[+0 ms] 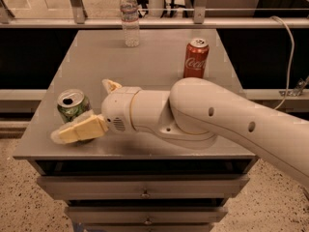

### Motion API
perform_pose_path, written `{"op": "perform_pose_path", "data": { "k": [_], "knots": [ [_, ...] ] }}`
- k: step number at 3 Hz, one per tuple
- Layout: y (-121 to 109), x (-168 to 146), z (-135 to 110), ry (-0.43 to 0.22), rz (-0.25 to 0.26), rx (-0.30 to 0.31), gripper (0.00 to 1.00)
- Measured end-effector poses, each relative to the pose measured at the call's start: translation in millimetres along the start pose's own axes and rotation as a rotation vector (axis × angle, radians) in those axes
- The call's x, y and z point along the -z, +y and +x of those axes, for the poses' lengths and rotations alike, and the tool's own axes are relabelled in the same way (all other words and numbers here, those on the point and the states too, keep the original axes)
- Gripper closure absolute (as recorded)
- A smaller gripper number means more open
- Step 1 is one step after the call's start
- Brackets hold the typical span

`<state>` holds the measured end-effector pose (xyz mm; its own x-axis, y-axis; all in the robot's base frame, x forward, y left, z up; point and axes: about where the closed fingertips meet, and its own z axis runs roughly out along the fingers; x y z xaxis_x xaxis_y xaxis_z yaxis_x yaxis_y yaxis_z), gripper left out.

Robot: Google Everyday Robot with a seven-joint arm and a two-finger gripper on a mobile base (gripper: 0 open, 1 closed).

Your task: Knock green can over

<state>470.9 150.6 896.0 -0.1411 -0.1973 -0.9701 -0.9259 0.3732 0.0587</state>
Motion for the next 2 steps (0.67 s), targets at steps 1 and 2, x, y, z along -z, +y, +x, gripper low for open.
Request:
{"op": "perform_pose_path", "data": {
  "k": [1, 2],
  "knots": [
    [-9.7, -15.6, 15.1, -0.015, 0.036, -0.025, 0.00],
    [-18.6, -22.8, 24.4, -0.020, 0.065, -0.043, 0.00]
  ]
}}
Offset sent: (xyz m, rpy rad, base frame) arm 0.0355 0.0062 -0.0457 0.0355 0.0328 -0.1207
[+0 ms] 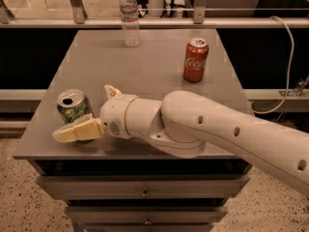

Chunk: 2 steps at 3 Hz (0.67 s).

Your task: Knock green can over

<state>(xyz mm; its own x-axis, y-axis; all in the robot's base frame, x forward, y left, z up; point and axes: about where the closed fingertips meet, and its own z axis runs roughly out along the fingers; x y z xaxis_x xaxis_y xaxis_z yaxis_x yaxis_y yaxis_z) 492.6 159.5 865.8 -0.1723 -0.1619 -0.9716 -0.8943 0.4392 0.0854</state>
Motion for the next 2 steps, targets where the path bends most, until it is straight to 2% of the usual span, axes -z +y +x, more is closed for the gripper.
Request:
{"op": "perform_pose_path", "data": {
  "k": [1, 2],
  "knots": [
    [-15, -4, 0, 0.006, 0.040, -0.028, 0.00],
    [-29, -3, -12, 0.007, 0.067, -0.070, 0.00]
  ]
}}
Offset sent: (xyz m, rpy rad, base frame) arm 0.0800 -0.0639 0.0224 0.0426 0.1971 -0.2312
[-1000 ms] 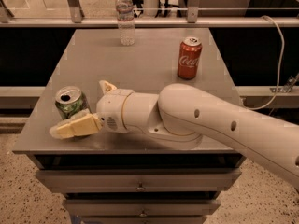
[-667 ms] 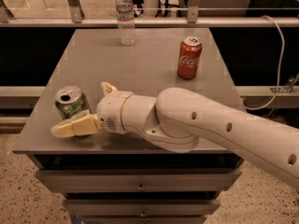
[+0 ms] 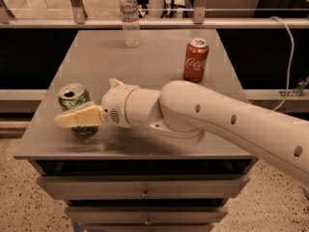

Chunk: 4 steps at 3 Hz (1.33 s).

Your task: Knock green can over

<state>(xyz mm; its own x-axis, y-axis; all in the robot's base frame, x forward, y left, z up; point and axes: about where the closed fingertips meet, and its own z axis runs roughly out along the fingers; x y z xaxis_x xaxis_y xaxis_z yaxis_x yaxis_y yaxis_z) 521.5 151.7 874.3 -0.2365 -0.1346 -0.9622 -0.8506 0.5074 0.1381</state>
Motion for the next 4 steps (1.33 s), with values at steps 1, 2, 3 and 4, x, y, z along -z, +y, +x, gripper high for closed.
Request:
{"op": "perform_pose_path", "data": {
  "k": [1, 2, 3, 4],
  "knots": [
    [-44, 17, -17, -0.012, 0.081, -0.108, 0.00],
    [-77, 25, -38, -0.032, 0.150, -0.168, 0.00],
    [-92, 23, -43, -0.038, 0.178, -0.209, 0.00],
    [-98, 24, -39, -0.040, 0.187, -0.224, 0.00]
  ]
}}
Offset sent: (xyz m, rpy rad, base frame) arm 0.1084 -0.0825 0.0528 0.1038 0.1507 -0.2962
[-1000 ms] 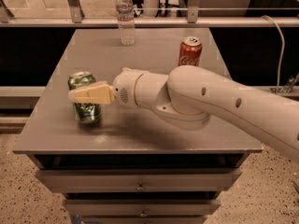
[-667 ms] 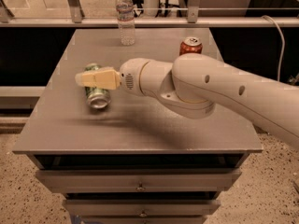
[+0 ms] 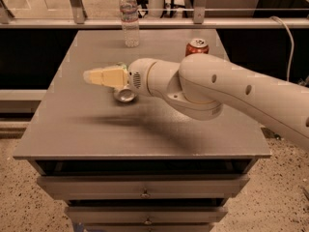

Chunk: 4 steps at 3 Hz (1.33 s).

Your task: Knock green can over

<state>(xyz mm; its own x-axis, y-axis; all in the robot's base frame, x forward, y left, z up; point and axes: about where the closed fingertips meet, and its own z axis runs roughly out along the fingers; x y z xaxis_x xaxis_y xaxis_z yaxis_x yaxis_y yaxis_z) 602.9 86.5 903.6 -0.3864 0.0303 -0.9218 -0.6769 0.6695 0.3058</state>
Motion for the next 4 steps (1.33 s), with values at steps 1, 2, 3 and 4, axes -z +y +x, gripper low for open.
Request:
{"op": "perform_pose_path", "data": {
  "k": [1, 2, 3, 4],
  "knots": [
    [-5, 7, 8, -0.002, 0.008, -0.004, 0.00],
    [-8, 13, 15, -0.001, 0.014, -0.009, 0.00],
    [-12, 20, 19, 0.000, 0.024, -0.009, 0.00],
    [-20, 38, 24, 0.008, 0.041, 0.014, 0.00]
  ]
}}
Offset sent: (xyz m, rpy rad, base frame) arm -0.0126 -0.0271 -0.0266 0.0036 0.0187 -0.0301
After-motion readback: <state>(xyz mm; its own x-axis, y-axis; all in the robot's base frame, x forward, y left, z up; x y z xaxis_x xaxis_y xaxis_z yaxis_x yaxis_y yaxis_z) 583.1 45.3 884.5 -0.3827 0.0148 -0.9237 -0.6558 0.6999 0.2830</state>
